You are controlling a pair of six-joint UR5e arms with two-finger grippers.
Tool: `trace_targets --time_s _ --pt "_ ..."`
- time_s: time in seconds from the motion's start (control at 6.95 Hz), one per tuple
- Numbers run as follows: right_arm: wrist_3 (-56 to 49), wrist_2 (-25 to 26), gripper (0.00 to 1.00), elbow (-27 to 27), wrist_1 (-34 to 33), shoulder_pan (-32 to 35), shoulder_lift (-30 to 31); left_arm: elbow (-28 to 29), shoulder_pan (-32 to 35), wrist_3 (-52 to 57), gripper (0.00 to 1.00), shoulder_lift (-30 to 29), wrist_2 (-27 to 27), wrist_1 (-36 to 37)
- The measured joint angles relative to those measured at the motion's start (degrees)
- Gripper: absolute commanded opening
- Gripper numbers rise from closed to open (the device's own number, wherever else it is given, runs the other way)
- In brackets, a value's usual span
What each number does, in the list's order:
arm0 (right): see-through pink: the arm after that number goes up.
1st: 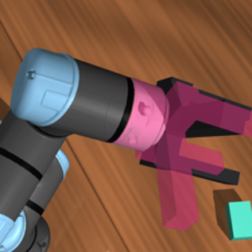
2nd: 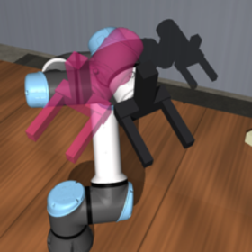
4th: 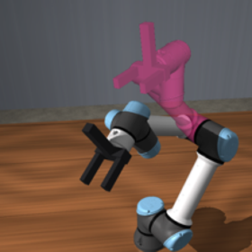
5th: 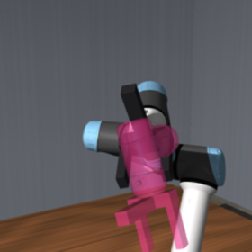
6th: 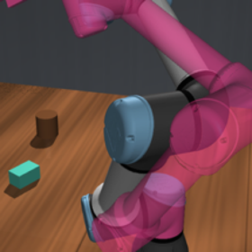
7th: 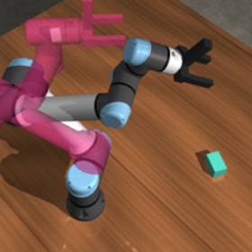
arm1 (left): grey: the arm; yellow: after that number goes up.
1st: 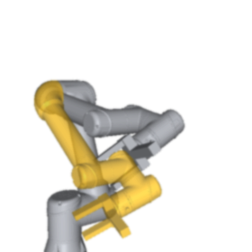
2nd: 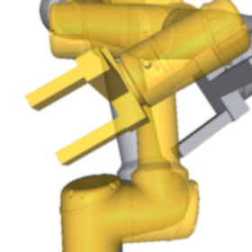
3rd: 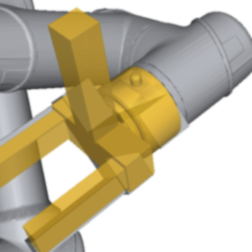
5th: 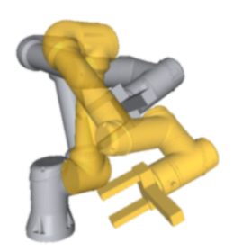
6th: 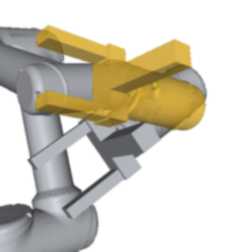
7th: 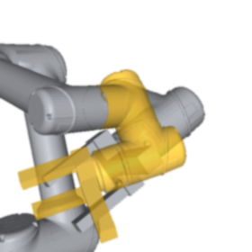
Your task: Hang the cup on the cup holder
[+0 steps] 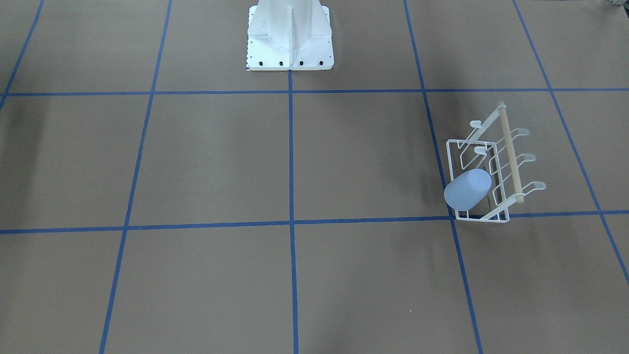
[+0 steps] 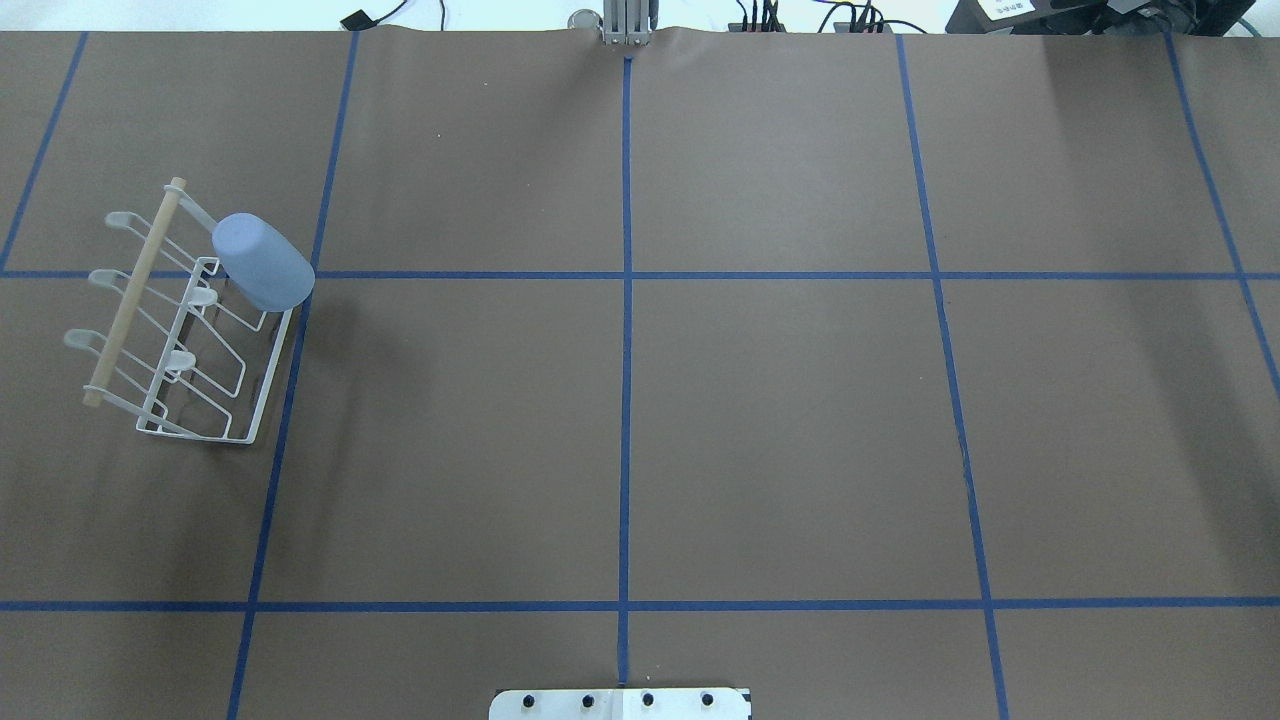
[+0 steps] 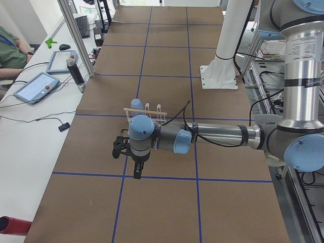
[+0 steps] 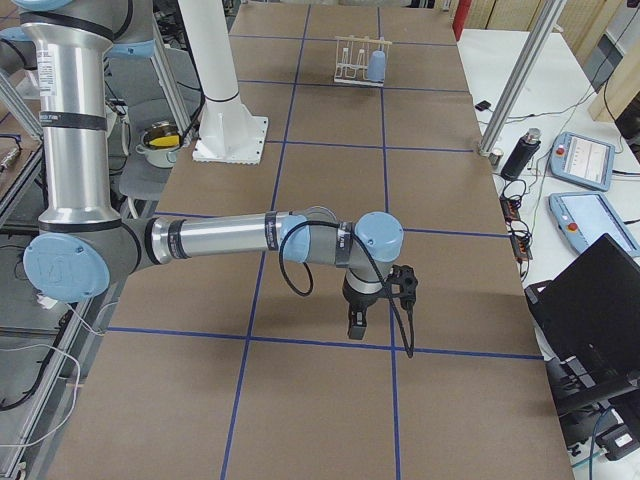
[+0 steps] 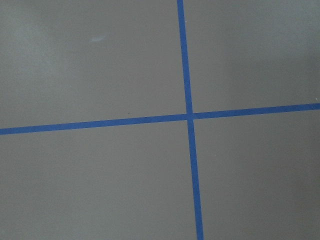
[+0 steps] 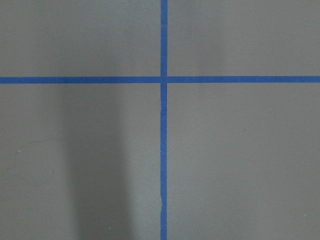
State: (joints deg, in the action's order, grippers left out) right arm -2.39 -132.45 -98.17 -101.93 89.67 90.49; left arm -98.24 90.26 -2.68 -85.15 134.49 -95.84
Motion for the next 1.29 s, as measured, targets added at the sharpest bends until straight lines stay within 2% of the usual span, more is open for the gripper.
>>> trace_targets --time_s 0.29,1.29 --pt "0.1 0.7 1.0 0.6 0.0 -0.6 -0.1 -1.6 0.0 0.3 0.98 1.0 0.0 2.4" --pt "0.1 0.9 1.0 0.8 0.0 -0.8 -0.1 -0.5 0.0 0.3 0.98 0.8 -1.2 2.9"
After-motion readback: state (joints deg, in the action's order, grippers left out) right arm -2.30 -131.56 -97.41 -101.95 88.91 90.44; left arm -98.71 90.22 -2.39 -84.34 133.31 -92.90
